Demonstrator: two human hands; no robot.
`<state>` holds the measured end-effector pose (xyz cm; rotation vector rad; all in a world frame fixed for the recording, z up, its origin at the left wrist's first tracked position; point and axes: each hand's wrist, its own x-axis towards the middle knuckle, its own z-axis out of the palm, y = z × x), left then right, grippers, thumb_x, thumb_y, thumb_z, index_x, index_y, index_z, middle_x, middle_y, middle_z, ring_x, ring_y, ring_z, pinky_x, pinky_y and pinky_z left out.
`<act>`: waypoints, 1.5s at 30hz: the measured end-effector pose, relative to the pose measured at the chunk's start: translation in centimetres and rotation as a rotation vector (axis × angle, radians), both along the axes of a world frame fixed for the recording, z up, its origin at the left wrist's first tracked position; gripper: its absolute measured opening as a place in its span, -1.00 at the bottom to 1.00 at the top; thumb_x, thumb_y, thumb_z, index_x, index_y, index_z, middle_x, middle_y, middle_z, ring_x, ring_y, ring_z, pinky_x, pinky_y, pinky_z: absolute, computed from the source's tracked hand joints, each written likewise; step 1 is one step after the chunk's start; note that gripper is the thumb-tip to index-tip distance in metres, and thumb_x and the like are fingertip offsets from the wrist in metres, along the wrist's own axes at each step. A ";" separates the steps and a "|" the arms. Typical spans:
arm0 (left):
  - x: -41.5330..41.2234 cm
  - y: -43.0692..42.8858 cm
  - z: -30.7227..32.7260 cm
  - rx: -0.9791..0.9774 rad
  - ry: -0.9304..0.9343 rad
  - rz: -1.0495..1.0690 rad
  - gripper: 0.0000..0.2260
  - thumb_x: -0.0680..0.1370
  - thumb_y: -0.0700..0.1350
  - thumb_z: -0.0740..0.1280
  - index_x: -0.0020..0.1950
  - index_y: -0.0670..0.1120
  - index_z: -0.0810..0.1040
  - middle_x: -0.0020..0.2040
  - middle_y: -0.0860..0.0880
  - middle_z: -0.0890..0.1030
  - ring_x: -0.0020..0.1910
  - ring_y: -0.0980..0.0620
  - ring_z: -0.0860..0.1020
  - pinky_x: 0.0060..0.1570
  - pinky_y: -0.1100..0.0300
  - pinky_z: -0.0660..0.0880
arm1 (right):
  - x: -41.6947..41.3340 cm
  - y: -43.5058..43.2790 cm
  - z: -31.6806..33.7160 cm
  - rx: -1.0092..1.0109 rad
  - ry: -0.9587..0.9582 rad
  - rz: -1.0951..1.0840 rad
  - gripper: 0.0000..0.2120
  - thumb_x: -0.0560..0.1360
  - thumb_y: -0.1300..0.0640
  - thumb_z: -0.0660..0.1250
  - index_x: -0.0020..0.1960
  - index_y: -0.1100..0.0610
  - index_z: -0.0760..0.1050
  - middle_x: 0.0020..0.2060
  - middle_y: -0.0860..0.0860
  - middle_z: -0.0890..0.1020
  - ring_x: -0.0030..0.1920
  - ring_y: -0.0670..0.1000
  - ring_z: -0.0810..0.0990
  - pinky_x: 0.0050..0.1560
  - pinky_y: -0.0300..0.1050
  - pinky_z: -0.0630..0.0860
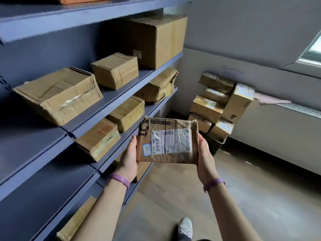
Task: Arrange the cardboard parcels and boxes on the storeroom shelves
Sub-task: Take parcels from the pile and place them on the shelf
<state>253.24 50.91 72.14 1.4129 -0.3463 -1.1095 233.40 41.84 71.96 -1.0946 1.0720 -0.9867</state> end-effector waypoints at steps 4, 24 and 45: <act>-2.4 -6.4 0.4 0.004 -0.033 -0.055 -0.51 0.67 0.25 0.05 0.31 -0.01 0.60 0.15 -0.03 0.70 0.14 0.05 0.63 0.09 0.14 0.52 | -3.0 -5.1 -0.4 -0.023 -0.014 -0.067 -0.58 0.69 -0.12 0.04 0.49 -0.05 0.37 0.37 -0.14 0.49 0.36 -0.14 0.47 0.45 -0.03 0.37; -8.8 -34.8 -0.2 0.011 -0.062 -0.159 -0.49 0.67 0.26 0.05 0.33 -0.04 0.58 0.20 -0.05 0.68 0.22 0.00 0.61 0.25 0.07 0.49 | -10.9 -30.8 -1.1 0.042 -0.054 -0.137 -0.58 0.70 -0.10 0.03 0.50 -0.02 0.35 0.41 -0.10 0.47 0.41 -0.10 0.42 0.51 0.01 0.27; -1.3 -66.3 -3.8 0.109 -0.033 -0.336 -0.48 0.69 0.22 0.00 0.28 -0.04 0.62 0.13 -0.04 0.70 0.08 0.10 0.63 -0.05 0.24 0.44 | -3.7 -58.0 -5.2 0.196 0.038 -0.284 -0.06 0.25 -0.62 0.22 0.46 -0.08 0.39 0.34 -0.07 0.54 0.34 -0.02 0.51 0.41 0.13 0.42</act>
